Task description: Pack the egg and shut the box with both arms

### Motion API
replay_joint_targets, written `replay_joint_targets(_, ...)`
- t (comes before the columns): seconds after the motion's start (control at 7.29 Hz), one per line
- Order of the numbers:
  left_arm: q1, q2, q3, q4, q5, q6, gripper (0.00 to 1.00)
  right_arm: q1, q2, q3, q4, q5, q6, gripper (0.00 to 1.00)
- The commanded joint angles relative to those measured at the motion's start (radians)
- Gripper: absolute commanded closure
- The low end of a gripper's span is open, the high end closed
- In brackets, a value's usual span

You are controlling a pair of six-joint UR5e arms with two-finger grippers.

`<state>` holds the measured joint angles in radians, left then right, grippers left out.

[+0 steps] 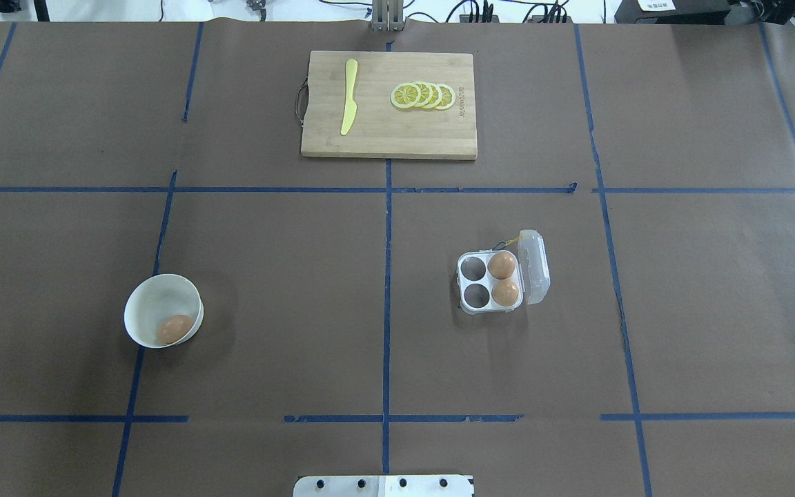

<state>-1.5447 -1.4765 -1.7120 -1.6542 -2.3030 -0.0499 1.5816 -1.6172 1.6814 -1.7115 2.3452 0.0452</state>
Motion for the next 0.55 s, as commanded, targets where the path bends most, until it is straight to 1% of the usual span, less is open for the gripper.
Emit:
replay_joint_targets(0.0,0.0,-0.001,0.0,-0.012,0.0,0.002,0.0,0.0,0.003,0.006,0.001,-0.004,-0.001,0.0)
replay_joint_targets(0.14,0.0,-0.004,-0.006,-0.065,0.0,0.002,0.0,0.0,0.0,0.009,0.004,0.008,-0.002,0.0)
replay_joint_targets(0.27,0.026,-0.005,-0.021,-0.14,-0.001,0.002,0.0,0.0,0.003,0.027,0.004,0.009,0.001,0.0)
replay_joint_targets(0.41,0.119,-0.005,-0.047,-0.226,0.0,-0.011,0.0,-0.002,0.016,0.032,0.004,0.005,0.007,0.0)
